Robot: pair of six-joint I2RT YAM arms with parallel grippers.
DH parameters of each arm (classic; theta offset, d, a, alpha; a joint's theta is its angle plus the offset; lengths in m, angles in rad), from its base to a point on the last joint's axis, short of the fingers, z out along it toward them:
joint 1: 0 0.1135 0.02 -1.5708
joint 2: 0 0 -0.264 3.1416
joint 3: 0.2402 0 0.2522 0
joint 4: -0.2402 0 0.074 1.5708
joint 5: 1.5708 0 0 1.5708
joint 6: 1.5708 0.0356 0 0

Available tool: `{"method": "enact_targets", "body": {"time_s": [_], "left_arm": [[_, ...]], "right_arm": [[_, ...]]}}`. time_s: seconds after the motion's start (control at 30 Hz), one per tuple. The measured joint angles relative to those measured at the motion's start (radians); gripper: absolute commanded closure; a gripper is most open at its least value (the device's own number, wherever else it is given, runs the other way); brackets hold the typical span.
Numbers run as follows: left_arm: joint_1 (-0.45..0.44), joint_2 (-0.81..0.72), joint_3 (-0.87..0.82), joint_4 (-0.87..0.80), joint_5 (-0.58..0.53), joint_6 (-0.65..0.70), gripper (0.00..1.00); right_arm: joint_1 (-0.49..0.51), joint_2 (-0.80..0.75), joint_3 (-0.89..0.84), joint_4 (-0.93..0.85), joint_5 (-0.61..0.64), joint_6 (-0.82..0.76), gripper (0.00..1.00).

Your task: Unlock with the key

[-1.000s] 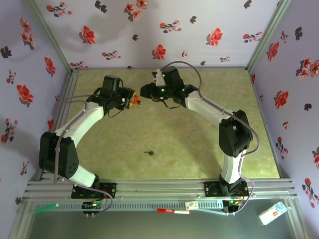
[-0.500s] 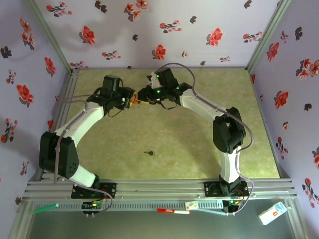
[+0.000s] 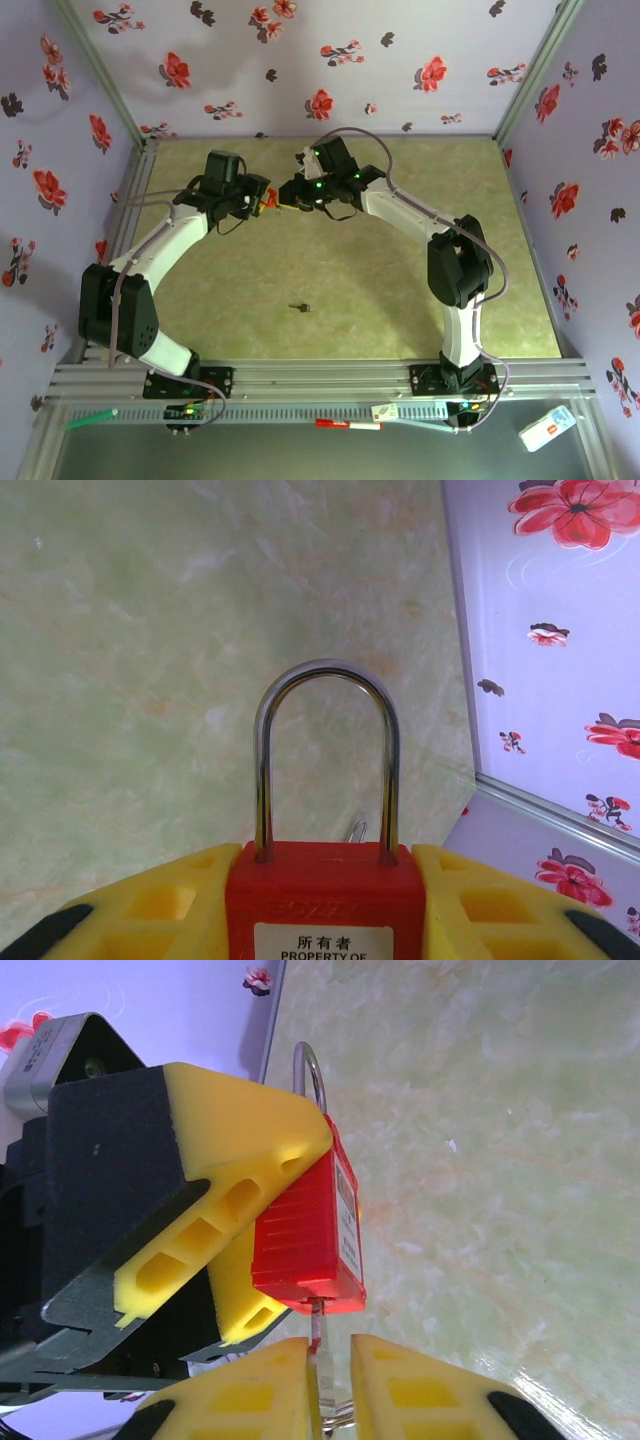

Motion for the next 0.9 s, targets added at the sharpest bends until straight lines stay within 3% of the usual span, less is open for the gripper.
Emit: {"method": "enact_targets", "body": {"time_s": [0.23,0.9], "left_arm": [[0.0,0.005,0.0,0.0,0.002,0.0,1.0],[-0.037,0.078,0.021,0.066,-0.003,-0.086,1.0]], "right_arm": [[-0.001,0.0,0.005,-0.004,-0.004,-0.014,1.0],[-0.02,0.027,0.042,-0.051,0.038,-0.024,1.0]]}}
